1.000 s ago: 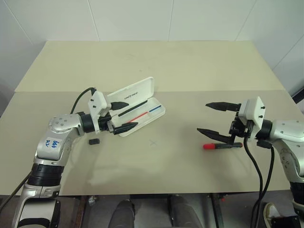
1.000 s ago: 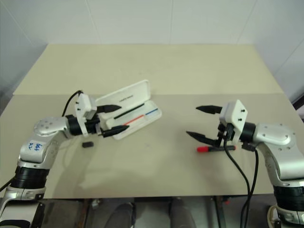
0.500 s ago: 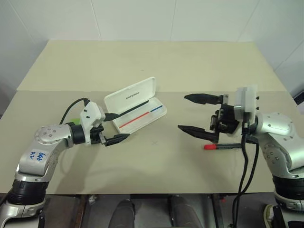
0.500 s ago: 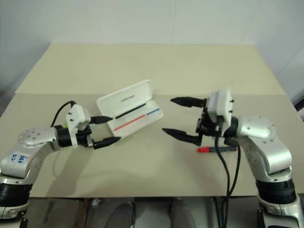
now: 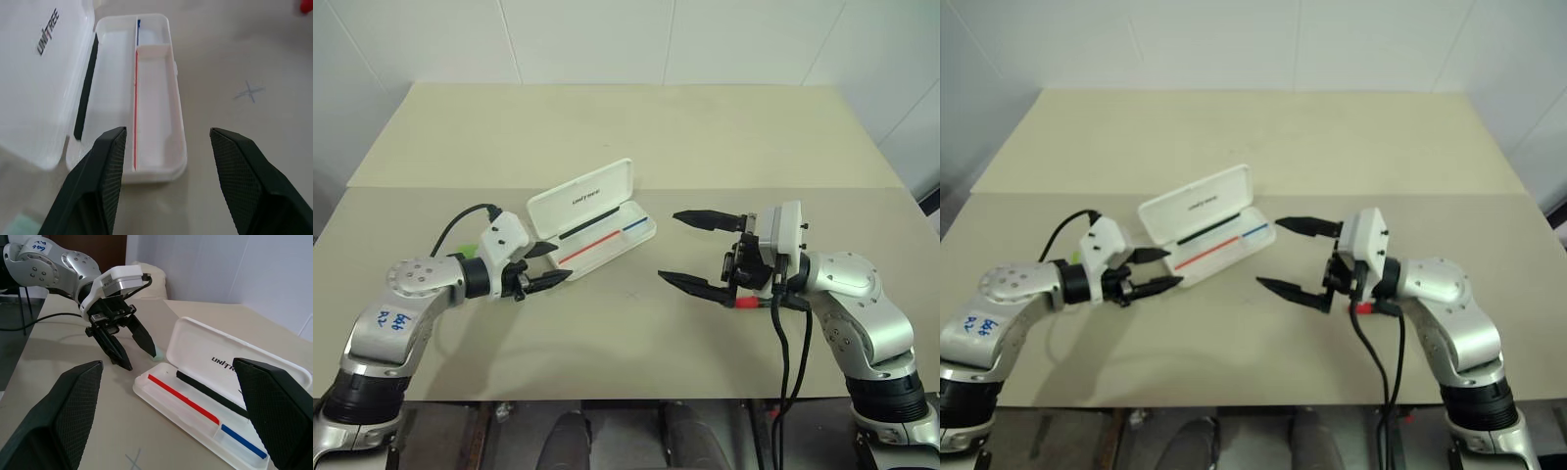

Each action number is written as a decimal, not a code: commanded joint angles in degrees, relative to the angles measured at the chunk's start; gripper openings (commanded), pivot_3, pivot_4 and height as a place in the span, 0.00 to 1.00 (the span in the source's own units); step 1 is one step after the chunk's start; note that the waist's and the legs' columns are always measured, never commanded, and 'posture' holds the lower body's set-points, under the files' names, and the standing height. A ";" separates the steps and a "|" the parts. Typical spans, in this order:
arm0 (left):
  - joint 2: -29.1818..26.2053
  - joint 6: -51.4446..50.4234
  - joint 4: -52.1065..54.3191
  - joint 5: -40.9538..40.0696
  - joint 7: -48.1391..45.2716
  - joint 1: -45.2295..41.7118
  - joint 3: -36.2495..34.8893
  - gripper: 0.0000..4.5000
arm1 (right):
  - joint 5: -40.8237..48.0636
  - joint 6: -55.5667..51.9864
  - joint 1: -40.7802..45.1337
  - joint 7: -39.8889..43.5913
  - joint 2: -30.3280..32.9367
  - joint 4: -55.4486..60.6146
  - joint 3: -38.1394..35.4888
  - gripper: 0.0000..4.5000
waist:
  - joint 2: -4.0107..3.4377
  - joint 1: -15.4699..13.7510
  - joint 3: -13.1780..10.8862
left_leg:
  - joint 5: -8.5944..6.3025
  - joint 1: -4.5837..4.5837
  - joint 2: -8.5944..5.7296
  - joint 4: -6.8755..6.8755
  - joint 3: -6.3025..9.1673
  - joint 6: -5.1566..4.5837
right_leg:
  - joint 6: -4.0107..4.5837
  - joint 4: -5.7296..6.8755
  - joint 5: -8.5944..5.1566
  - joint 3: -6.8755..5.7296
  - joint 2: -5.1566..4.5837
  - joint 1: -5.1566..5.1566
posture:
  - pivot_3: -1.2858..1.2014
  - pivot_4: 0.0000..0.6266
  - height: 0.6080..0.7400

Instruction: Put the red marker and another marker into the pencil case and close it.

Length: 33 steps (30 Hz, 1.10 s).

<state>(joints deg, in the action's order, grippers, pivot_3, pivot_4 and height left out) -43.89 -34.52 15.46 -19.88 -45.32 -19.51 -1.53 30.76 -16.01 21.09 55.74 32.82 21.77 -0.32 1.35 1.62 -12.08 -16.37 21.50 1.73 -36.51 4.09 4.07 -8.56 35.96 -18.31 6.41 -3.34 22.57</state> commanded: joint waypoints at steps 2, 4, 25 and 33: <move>1.35 0.53 -1.59 1.59 1.00 -1.63 1.51 0.64 | 0.00 1.29 0.14 -1.42 -0.43 2.26 -0.86 1.00 | 0.00 0.25 0.00 | 0.00 0.00 0.00 0.00 -0.01 0.00 | 0.00 -0.01 0.00 0.01 0.00 0.00 | 0.52 0.24 1.00; 2.06 0.72 -2.38 1.88 1.07 -1.93 2.24 0.64 | -0.06 1.30 0.12 -1.80 -0.43 2.49 -0.90 1.00 | 0.00 0.20 0.00 | 0.00 0.00 0.00 0.01 -0.01 0.00 | 0.00 -0.01 0.00 0.02 0.00 0.01 | 0.52 0.24 1.00; 5.73 5.10 -8.72 9.74 2.82 -2.82 7.83 0.55 | 0.27 1.35 0.99 -5.05 -0.80 3.50 -1.04 1.00 | 0.00 0.02 0.00 | 0.09 -0.09 -0.01 -0.01 0.00 -0.04 | 0.01 0.07 0.05 0.01 0.00 -0.06 | 0.52 0.24 1.00; 6.59 4.52 -8.92 9.97 2.14 -3.64 8.55 0.01 | 0.37 1.27 0.75 -5.94 -0.86 4.00 -1.24 1.00 | -0.01 0.07 0.01 | 0.12 -0.09 -0.01 -0.01 0.00 -0.02 | 0.00 0.07 0.07 0.02 0.00 -0.06 | 0.52 0.24 1.00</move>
<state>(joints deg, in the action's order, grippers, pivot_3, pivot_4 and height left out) -37.03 -29.51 7.09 -10.86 -43.55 -22.95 7.15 30.40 -15.60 21.43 50.34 32.17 22.83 -0.35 1.34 1.69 -12.08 -16.24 21.40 1.72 -36.52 4.09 4.03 -8.56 36.05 -18.24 6.42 -3.34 22.50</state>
